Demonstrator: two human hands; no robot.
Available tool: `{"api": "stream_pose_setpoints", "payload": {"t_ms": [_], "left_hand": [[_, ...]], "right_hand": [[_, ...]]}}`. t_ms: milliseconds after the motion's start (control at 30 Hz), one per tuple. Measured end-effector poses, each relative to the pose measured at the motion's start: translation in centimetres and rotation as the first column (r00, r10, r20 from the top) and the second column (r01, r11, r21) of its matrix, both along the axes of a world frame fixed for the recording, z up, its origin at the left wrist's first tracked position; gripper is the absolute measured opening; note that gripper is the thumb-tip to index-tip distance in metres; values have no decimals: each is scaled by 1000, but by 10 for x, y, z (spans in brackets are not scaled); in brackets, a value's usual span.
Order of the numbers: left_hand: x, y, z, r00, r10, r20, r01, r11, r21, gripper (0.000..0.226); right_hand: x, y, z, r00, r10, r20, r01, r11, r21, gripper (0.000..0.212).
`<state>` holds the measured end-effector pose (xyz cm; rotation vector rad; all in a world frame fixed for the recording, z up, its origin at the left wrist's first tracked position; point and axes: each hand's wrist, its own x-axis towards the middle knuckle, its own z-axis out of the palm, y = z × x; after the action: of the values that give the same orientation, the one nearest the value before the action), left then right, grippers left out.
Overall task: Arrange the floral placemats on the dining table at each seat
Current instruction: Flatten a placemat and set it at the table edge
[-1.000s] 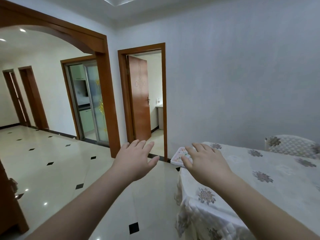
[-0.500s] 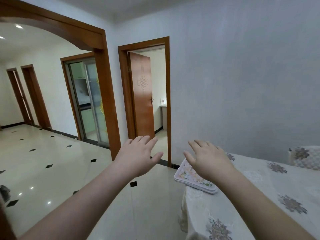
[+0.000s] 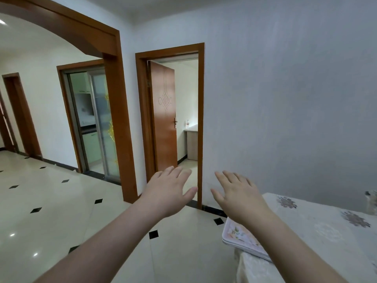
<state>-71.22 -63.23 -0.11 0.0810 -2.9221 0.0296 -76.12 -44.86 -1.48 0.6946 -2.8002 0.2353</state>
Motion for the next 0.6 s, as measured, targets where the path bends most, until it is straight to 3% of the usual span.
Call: {"api": "stream_pose_setpoints", "payload": {"t_ms": [300, 600], "left_hand": [[-90, -53, -2, 991, -128, -27, 128, 992, -6, 64], [-229, -29, -30, 960, -273, -65, 272, 962, -20, 66]], "right_hand": [[-72, -39, -6, 992, -127, 28, 125, 991, 38, 57], [-177, -18, -32, 961, -277, 20, 276, 961, 36, 58]]}}
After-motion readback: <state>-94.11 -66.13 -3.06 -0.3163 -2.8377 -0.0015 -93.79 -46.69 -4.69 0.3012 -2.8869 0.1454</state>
